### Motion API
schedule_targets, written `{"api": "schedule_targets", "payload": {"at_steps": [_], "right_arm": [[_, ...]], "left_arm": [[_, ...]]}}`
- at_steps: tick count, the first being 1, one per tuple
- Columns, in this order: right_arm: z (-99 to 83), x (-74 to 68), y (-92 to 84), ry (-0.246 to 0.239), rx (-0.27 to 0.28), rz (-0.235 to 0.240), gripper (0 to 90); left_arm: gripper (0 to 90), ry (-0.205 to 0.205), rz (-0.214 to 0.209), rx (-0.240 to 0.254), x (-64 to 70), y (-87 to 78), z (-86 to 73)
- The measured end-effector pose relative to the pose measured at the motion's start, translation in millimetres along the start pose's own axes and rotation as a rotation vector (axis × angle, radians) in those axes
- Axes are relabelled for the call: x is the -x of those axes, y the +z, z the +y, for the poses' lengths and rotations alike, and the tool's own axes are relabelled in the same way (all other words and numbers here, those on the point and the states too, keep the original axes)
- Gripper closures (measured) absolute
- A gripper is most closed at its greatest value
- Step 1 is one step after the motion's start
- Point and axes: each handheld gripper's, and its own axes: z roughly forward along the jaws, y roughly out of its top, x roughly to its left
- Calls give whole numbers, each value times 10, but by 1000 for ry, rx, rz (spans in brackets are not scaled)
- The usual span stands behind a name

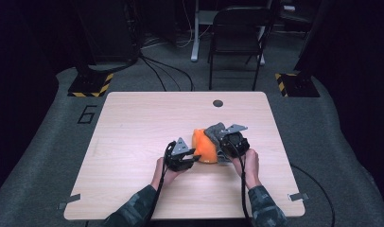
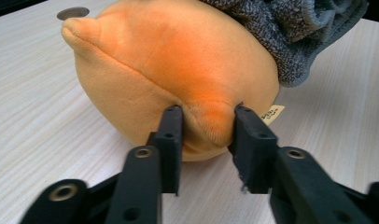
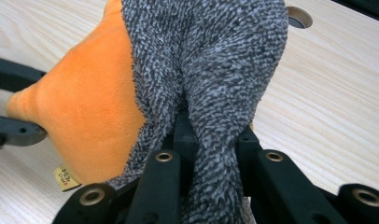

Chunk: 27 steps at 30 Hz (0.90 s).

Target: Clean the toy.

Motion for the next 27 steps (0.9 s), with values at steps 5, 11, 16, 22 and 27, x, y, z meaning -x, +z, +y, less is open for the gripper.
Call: {"api": "schedule_targets", "payload": {"at_steps": [5,11,16,22,27], "right_arm": [[-2,12,3,5,-4,4,778],[-6,51,19,15,-2,17,778],[-11,58,22,23,-5,15,778],[-18,78,28,31,-4,22,777],[-22,84,41,33,3,26,777]], "left_arm": [[407,2,18,21,-42,-63,8],[255,39,9,10,-69,-72,-18],[199,97,5,-38,-55,36,-91],[243,143,21,-56,-64,158,-131],[316,199,63,-73,12,254,-103]]}}
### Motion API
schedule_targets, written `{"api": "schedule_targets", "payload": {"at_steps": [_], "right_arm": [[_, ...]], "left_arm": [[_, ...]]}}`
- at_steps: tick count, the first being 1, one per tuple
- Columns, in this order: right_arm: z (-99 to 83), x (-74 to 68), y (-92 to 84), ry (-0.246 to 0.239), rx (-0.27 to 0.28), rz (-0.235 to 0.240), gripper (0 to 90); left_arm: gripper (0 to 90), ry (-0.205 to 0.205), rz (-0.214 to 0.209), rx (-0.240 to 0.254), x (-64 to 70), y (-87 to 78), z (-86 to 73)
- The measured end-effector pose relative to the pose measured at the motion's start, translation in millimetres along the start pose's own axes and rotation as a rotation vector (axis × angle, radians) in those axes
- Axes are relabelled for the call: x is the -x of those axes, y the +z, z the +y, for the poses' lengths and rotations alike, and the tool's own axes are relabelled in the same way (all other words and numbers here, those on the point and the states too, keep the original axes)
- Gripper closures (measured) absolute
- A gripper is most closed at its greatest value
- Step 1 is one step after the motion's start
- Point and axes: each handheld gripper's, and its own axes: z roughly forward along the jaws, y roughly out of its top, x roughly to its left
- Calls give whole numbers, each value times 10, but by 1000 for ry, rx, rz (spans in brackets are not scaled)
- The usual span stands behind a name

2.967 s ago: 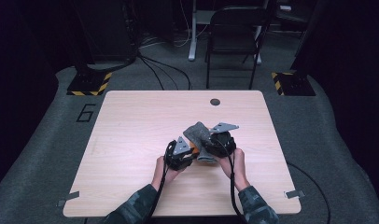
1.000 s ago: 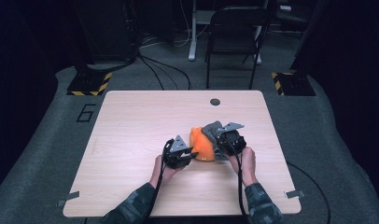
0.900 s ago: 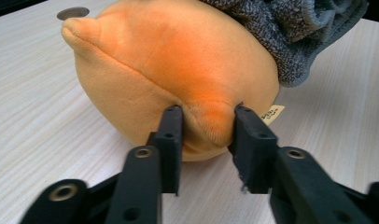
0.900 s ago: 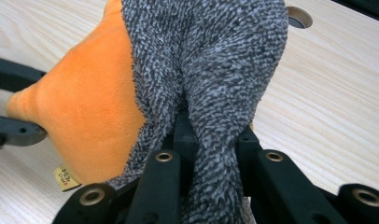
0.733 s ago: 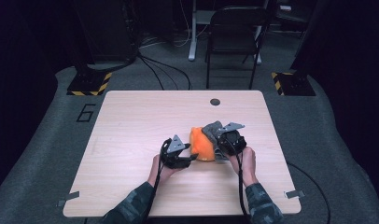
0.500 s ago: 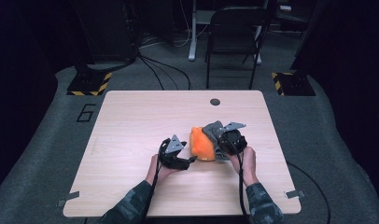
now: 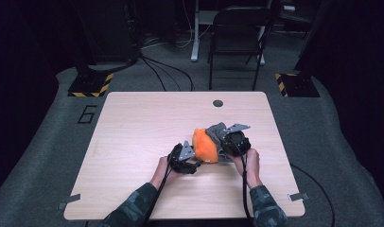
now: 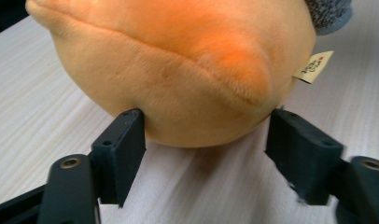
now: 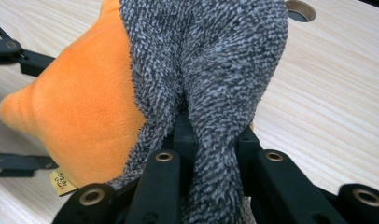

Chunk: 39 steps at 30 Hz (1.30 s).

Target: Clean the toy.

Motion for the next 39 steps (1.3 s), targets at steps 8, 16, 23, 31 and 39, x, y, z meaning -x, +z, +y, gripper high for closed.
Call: {"api": "schedule_targets", "payload": {"at_steps": [8,16,23,31,39], "right_arm": [[-22,42,-25,27,20,23,773],[-174,451,-500,103,76,-76,769],[-703,822,-504,212,-43,-142,764],[-708,827,-472,209,-38,-138,759],[-691,880,-568,215,-1,-150,760]], "left_arm": [[579,-25,23,32,-14,39,-21],[759,-45,24,27,-47,47,-51],[814,-64,23,55,-48,42,-59],[827,-135,-6,119,-74,-4,-49],[829,-230,-86,181,-73,-170,132]]}}
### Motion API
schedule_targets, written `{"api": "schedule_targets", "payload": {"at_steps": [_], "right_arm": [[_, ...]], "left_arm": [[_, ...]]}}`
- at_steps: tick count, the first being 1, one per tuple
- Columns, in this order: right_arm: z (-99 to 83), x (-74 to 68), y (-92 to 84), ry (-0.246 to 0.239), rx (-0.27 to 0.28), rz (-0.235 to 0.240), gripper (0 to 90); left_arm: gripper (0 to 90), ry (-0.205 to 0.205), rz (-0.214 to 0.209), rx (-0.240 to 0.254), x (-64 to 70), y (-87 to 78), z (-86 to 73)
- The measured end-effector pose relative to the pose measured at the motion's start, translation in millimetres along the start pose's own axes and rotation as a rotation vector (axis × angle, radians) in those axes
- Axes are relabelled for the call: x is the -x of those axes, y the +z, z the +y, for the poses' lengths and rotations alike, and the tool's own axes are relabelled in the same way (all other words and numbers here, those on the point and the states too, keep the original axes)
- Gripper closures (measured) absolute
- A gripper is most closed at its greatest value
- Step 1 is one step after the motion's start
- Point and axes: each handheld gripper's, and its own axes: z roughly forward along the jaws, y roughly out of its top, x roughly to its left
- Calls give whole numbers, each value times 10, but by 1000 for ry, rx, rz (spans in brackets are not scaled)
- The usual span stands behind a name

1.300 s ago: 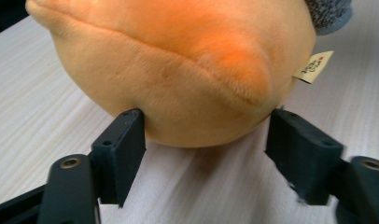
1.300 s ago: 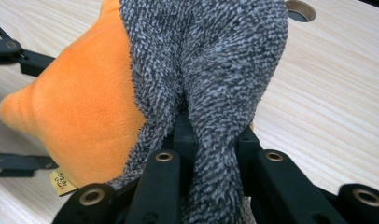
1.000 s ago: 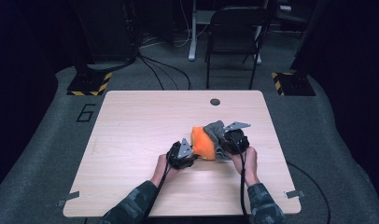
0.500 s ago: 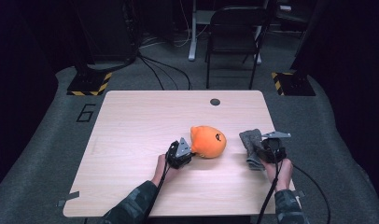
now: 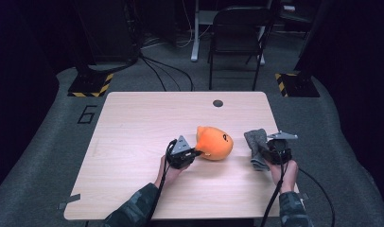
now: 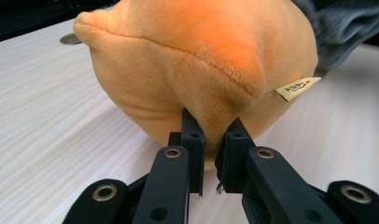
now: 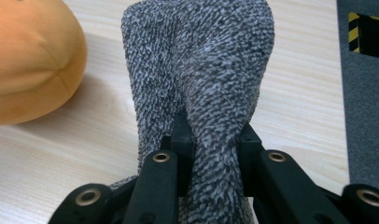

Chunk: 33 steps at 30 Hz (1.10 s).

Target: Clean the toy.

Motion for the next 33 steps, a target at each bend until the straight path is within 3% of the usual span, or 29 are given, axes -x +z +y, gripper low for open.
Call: {"api": "schedule_targets", "payload": {"at_steps": [4,5,6,7,11,15,19,20,21,22,23,27,28,30,33], "right_arm": [[40,0,-77,8,29,6,760],[51,-3,-96,3,34,8,760],[63,-14,-113,3,45,11,760],[63,-14,-113,3,45,11,760],[133,-88,-198,-14,75,28,760],[220,-199,-300,-35,109,51,760],[340,-442,-424,-64,151,112,760],[340,-442,-424,-64,151,112,760],[374,-535,-451,-81,159,130,760],[438,-743,-495,-113,171,165,760],[469,-851,-503,-126,172,191,760],[555,-1288,-483,-208,178,244,760],[549,-1374,-453,-230,173,249,760],[508,-1463,-341,-285,138,212,760],[432,-1416,-181,-304,102,141,759]], "left_arm": [[828,-45,-18,2,30,-62,106],[827,-92,-35,-4,41,-97,158],[827,-111,-42,-9,39,-108,179],[827,-111,-42,-9,39,-108,179],[826,-173,-52,-45,43,-141,234],[825,-197,-61,-76,45,-138,252],[824,-236,-78,-96,60,-112,248],[823,-236,-78,-96,60,-112,248],[823,-235,-81,-103,70,-106,245],[823,-240,-82,-106,96,-91,240],[822,-229,-85,-109,105,-84,238],[822,-211,-101,-119,164,-55,216],[822,-215,-108,-114,175,-46,207],[823,-201,-108,-127,177,-48,201],[823,-208,-108,-145,185,-19,161]]}}
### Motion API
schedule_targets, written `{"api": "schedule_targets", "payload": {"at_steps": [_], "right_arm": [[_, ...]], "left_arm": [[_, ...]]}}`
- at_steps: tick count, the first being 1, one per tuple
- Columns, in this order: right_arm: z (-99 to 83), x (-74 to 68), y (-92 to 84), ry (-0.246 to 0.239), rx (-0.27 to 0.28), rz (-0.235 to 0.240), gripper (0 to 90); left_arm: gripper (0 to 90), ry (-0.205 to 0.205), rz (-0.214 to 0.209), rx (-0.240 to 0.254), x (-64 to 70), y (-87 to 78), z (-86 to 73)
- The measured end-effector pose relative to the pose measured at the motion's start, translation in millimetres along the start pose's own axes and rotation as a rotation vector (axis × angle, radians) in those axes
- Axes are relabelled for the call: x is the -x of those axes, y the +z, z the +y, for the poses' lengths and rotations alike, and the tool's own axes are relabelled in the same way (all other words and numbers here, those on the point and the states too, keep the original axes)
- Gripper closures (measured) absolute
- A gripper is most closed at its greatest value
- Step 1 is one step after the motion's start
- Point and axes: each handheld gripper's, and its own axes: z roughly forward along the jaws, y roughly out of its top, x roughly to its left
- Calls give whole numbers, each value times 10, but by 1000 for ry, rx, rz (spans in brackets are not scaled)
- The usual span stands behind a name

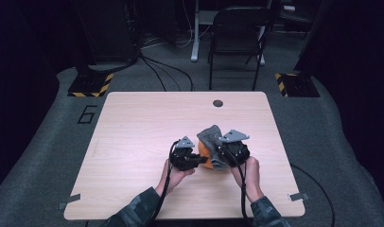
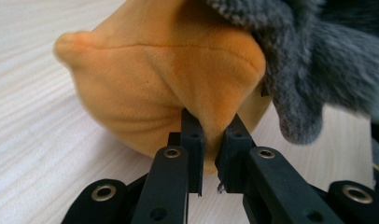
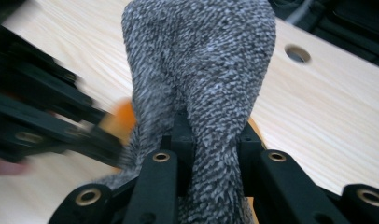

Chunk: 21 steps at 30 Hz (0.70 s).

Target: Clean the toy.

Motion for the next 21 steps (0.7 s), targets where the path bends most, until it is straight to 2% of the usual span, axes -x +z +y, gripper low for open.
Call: {"api": "schedule_targets", "payload": {"at_steps": [2,4,5,6,8,9,10,11,14,16,19,21], "right_arm": [[-74,117,41,48,7,14,759],[-98,164,44,60,-2,-2,759],[-161,279,56,87,-14,-27,759],[-161,279,56,87,-14,-27,759],[-258,398,89,113,-31,-48,759],[-358,513,128,148,-57,-56,759],[-358,513,128,148,-57,-56,759],[-435,601,163,171,-90,-83,759],[-543,690,233,170,-141,-131,758],[-585,736,259,175,-155,-138,758],[-518,754,157,184,-126,-137,758],[-416,733,22,187,-58,-102,759]], "left_arm": [[823,-4,-6,-4,-11,3,-9],[821,-2,1,3,4,5,-8],[821,3,0,1,3,8,-8],[821,3,0,1,3,8,-8],[820,4,-4,0,11,16,-6],[815,11,2,-2,20,18,-2],[815,16,-2,1,27,27,-1],[811,22,1,-4,35,26,2],[808,25,1,0,33,30,6],[806,24,2,2,28,28,7],[806,23,1,6,24,27,5],[806,22,3,7,23,26,4]]}}
